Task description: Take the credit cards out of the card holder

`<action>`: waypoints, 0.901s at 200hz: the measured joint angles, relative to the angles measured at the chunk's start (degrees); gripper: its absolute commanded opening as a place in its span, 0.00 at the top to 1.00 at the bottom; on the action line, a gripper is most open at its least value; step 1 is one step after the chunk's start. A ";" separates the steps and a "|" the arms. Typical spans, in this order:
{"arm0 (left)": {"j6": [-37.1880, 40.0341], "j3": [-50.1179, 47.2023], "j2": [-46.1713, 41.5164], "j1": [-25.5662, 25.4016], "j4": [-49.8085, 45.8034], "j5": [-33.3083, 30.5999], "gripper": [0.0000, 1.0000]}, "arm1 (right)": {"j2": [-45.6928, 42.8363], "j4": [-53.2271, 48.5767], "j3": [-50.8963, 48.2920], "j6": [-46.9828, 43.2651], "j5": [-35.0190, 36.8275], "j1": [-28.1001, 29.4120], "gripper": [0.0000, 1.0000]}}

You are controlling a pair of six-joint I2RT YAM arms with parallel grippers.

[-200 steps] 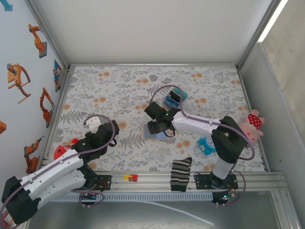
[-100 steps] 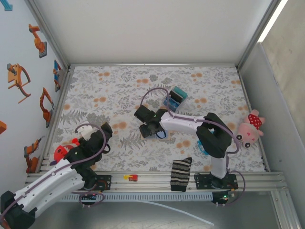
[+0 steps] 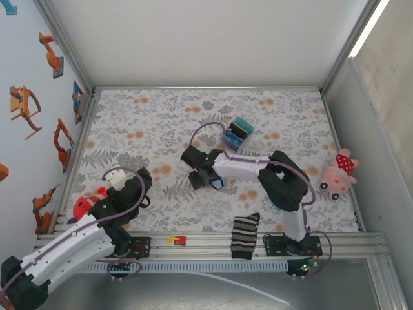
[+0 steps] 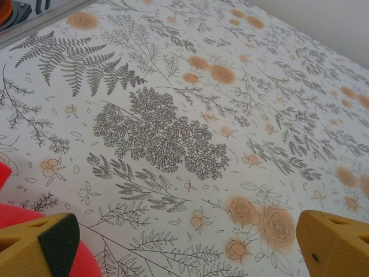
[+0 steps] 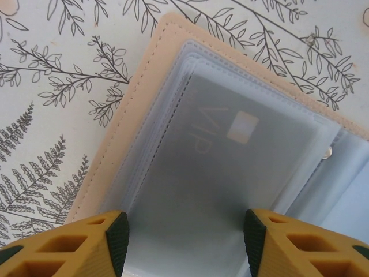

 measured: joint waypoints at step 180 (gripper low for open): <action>0.52 4.31 8.09 0.00 -1.27 1.07 0.03 | -0.79 2.49 -1.46 -0.17 0.07 -0.09 0.82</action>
